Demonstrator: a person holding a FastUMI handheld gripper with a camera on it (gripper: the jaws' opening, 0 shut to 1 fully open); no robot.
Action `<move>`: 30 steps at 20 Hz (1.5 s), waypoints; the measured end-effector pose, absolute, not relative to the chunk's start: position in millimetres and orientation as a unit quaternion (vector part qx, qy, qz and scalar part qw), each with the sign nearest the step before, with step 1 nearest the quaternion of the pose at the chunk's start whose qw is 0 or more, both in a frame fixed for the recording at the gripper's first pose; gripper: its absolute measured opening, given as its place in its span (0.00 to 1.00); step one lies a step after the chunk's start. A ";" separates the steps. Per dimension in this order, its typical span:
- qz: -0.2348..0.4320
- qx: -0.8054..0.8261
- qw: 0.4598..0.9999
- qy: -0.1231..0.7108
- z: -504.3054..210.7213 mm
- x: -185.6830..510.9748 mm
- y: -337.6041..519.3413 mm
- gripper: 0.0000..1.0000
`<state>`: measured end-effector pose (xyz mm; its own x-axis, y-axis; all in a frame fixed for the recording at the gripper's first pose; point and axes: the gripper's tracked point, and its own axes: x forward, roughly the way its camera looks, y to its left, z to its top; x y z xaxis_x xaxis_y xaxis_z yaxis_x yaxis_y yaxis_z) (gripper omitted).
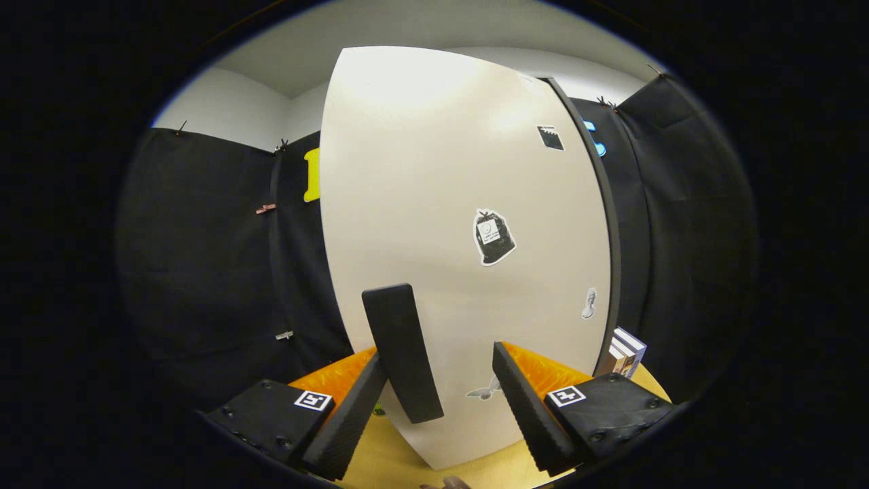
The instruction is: Open the shoe cabinet door, grab the shoes and put them into the shoe cabinet, then close the shoe cabinet door.
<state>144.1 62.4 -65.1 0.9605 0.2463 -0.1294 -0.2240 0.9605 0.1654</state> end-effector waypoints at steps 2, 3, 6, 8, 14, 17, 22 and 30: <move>0.118 0.075 0.988 0.067 -64.5 159.7 78.7 0.99; 0.119 0.077 0.988 0.067 -64.8 168.2 86.1 0.99; 0.111 0.074 0.989 0.069 -67.5 182.4 101.9 0.98; 0.102 0.071 0.990 0.069 -67.2 184.5 104.1 0.98; 0.069 0.048 0.995 0.050 -54.2 160.0 92.5 0.98; 0.054 0.038 0.997 0.039 -48.1 155.6 85.1 0.98; 0.030 0.029 0.999 0.029 -42.1 153.4 73.4 0.98; 0.016 0.020 0.998 0.054 -57.3 155.4 53.7 0.98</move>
<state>155.4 53.7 -57.3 0.9936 0.0346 -0.1077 -0.0303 0.9987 0.0416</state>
